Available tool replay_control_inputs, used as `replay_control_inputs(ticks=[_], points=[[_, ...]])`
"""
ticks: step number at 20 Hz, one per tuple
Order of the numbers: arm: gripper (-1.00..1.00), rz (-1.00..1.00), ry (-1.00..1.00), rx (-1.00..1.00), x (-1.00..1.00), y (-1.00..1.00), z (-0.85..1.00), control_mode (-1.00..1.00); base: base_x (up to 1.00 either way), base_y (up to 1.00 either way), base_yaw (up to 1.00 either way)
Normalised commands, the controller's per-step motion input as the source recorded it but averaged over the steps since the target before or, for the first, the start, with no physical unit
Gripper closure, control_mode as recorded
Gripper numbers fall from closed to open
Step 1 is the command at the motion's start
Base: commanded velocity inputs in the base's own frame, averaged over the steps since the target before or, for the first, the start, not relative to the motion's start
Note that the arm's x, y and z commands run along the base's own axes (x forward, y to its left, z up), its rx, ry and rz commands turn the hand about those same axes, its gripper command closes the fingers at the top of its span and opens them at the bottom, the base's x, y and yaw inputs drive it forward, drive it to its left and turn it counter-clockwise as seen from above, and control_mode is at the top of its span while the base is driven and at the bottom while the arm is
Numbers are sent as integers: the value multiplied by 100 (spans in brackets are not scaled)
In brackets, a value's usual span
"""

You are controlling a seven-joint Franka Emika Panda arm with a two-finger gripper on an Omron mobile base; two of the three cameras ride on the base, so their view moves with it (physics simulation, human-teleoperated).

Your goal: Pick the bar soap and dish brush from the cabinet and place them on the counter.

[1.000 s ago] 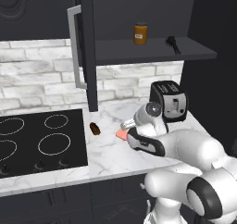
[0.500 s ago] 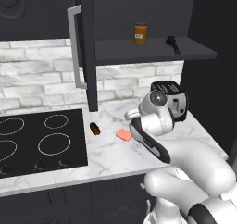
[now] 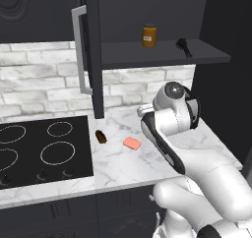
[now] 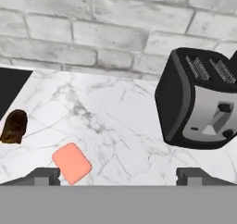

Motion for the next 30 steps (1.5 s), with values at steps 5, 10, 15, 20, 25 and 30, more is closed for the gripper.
replay_control_inputs(ticks=[5, 10, 15, 20, 25, 30], points=[[-100, -6, 0, 0, -17, -14, 58, -100, 0, 0, 0], [-100, -6, 0, 0, -17, -13, 56, -100, 0, 0, 0], [-100, -4, 0, 0, -20, -10, 49, -100, 0, 0, 0], [-100, -4, -1, 1, -22, -9, 48, -100, 0, 0, 0], [-100, -3, 0, 0, -18, -11, 51, -100, 0, 0, 0], [-100, -4, -1, 0, -15, -14, 54, -100, 0, 0, 0]])
